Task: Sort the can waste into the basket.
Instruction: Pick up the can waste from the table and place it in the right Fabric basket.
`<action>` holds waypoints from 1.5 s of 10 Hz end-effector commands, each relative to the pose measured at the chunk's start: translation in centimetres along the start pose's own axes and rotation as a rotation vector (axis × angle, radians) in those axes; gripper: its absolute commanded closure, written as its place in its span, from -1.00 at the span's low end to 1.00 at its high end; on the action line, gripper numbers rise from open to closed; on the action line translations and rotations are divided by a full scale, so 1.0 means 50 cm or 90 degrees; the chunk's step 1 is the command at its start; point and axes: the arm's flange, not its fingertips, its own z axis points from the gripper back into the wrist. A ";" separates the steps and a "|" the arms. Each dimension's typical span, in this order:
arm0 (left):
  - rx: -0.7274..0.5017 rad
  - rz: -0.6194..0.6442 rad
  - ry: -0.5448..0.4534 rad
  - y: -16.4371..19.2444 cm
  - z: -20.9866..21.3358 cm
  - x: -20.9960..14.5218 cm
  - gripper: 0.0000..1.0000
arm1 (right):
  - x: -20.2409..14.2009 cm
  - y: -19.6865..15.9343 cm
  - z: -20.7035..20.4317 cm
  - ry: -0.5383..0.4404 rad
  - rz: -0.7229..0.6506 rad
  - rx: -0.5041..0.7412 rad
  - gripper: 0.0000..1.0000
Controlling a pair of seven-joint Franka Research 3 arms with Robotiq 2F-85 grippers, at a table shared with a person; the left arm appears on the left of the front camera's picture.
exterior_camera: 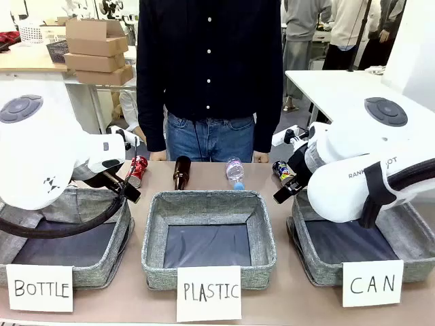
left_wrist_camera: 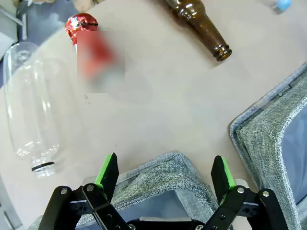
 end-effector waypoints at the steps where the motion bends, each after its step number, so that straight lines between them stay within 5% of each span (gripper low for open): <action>1: 0.000 0.000 0.000 0.000 0.000 0.000 -1.00 | 0.000 0.000 0.000 0.000 0.000 0.000 -1.00; 10: 0.000 0.000 0.000 0.000 0.000 0.000 -1.00 | 0.000 0.000 0.000 0.000 0.000 0.000 -1.00; 13: 0.018 0.100 0.022 -0.036 0.344 0.030 -1.00 | 0.010 0.022 0.271 0.013 -0.079 0.000 -1.00; 15: -0.001 0.013 -0.046 -0.086 0.467 -0.077 -1.00 | -0.084 0.074 0.389 -0.006 -0.038 -0.014 -1.00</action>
